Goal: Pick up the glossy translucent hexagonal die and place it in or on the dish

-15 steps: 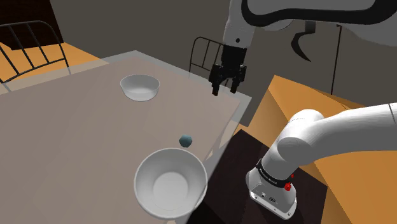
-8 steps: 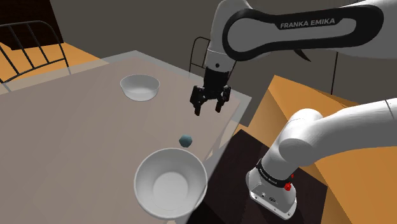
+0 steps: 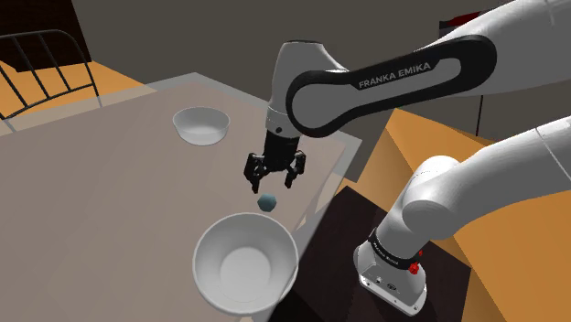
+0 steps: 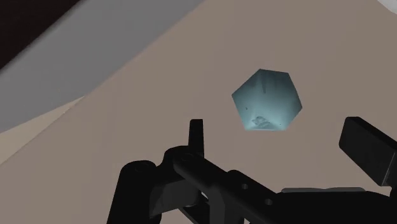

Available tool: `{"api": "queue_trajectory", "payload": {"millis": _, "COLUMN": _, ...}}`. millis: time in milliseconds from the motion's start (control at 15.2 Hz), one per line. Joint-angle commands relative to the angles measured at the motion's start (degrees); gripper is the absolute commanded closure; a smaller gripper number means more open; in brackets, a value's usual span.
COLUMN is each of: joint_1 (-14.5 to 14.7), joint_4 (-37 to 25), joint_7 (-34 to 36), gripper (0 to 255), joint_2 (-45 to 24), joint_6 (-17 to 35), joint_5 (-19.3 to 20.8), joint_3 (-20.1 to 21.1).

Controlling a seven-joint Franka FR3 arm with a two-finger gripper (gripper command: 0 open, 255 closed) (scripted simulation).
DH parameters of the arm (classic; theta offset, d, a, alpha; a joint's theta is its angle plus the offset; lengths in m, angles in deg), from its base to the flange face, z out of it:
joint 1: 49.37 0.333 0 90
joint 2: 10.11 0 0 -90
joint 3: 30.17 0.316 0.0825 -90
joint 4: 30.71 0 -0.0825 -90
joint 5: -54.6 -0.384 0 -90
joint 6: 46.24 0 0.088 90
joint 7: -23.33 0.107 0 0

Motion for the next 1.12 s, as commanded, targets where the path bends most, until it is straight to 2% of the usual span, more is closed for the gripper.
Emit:
{"api": "queue_trajectory", "payload": {"millis": 0, "joint_1": 0.19, "joint_4": 0.49, "joint_7": 0.65, "gripper": 0, "joint_2": -1.63, "joint_6": 2.52, "joint_5": -0.61, "joint_3": 1.12}}
{"api": "queue_trajectory", "payload": {"millis": 396, "joint_1": 0.55, "joint_4": 2.65, "joint_7": 0.44, "gripper": 0, "joint_2": -4.91, "joint_6": 8.02, "joint_5": -1.79, "joint_3": 2.71}}
{"api": "queue_trajectory", "payload": {"millis": 858, "joint_1": 0.55, "joint_4": 2.65, "joint_7": 0.43, "gripper": 0, "joint_2": -4.9, "joint_6": 8.01, "joint_5": -1.79, "joint_3": 2.7}}
{"api": "queue_trajectory", "payload": {"millis": 924, "joint_1": 0.55, "joint_4": 2.65, "joint_7": 0.43, "gripper": 255, "joint_2": -4.9, "joint_6": 8.01, "joint_5": -1.79, "joint_3": 2.7}}
{"api": "queue_trajectory", "payload": {"millis": 1056, "joint_1": 0.55, "joint_4": 2.65, "joint_7": 0.43, "gripper": 255, "joint_2": -4.9, "joint_6": 8.01, "joint_5": -1.79, "joint_3": 2.7}}
